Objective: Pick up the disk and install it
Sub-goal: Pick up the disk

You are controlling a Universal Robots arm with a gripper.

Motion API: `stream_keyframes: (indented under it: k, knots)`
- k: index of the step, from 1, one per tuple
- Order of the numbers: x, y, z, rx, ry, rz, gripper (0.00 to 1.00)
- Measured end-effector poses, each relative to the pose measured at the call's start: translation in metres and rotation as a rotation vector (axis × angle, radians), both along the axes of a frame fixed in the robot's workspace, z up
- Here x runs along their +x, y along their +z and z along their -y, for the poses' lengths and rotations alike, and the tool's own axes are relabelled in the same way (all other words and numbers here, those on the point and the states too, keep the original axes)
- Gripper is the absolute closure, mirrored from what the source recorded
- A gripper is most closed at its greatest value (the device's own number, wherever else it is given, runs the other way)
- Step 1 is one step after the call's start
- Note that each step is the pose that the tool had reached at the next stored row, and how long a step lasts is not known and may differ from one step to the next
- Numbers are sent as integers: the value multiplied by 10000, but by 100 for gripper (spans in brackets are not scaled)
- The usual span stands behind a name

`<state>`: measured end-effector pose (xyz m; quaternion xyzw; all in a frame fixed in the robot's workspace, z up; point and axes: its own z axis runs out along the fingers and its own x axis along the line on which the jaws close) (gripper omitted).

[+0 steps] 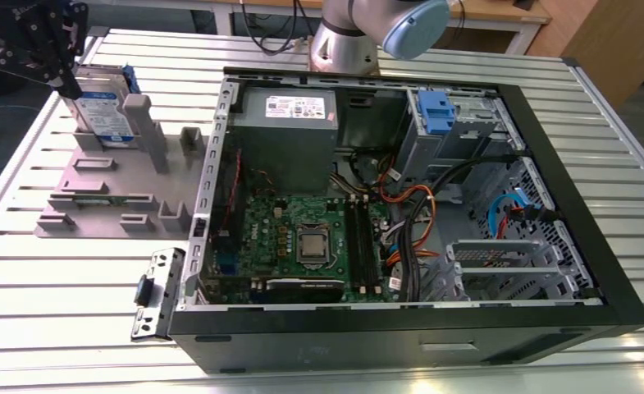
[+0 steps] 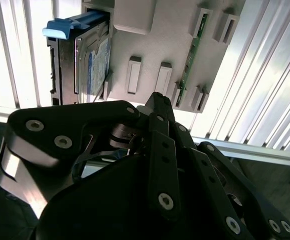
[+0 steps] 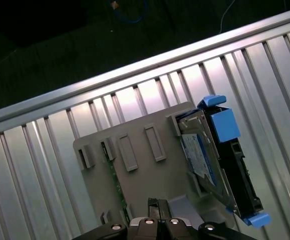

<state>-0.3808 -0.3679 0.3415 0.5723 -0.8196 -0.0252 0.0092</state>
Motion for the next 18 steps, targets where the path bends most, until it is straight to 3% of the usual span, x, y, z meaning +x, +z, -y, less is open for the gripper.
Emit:
stream_keyframes:
  k: [18]
  knots:
    - [0, 0, 0, 0, 412, 0, 90]
